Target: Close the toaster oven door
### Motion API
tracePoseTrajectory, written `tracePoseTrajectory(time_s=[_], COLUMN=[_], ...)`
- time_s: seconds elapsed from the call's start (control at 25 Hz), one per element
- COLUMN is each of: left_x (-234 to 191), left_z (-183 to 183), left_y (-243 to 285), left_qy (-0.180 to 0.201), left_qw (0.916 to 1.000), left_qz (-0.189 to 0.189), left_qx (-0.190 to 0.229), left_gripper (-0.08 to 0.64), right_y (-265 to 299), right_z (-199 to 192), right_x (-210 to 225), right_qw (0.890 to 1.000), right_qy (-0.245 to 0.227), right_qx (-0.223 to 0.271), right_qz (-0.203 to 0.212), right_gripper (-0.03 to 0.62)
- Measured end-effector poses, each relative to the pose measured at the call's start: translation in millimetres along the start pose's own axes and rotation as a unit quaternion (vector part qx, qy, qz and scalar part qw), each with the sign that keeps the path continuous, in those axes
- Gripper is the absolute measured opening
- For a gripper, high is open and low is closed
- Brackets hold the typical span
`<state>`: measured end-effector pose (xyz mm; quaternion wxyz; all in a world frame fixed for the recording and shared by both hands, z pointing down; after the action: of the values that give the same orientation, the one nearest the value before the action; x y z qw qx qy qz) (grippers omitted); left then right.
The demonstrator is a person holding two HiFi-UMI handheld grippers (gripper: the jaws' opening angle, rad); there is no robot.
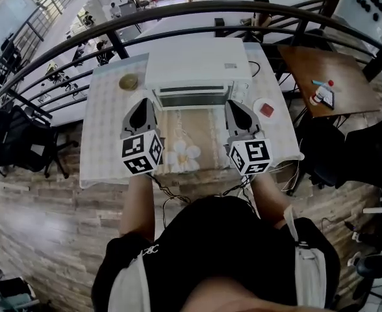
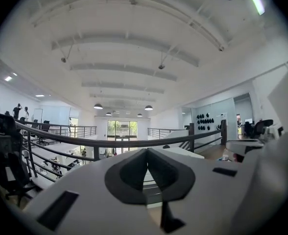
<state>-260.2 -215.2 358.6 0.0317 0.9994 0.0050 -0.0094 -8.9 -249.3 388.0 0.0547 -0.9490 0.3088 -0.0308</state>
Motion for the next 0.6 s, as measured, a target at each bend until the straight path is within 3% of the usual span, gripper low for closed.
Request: tracePoseTrajectory(time_s=[0.2,0.6], left_x=[17.6,18.5], left_z=[1.3,-6.2], left_y=[-36.2,-67.3], left_qy=[-0.002,0.001], left_qw=[0.9999,1.0000], left_qz=[-0.016,-0.006], left_qx=[-0.002,-0.005], left_gripper=[0.014,0.014], right_y=[-1.6,-11.6], right_z=[6.9,9.4], right_x=[-8.9,-23.1], right_qw=[1.000,0.999], right_qy=[0.003,0.000], right_qx=[0.015,0.018], right_qz=[0.015,0.029], right_gripper=[0.002,0.002])
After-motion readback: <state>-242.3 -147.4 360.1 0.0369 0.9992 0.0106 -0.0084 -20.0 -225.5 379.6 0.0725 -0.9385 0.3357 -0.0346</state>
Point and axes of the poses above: the fingertips, and each gripper's own axes: y forward along the fingers, x to its right, z out of its top, the point moved 4 cm from there along -y, backward along the fingers, and after that the axes turned 1 degree about x, right-handed, at the moved point
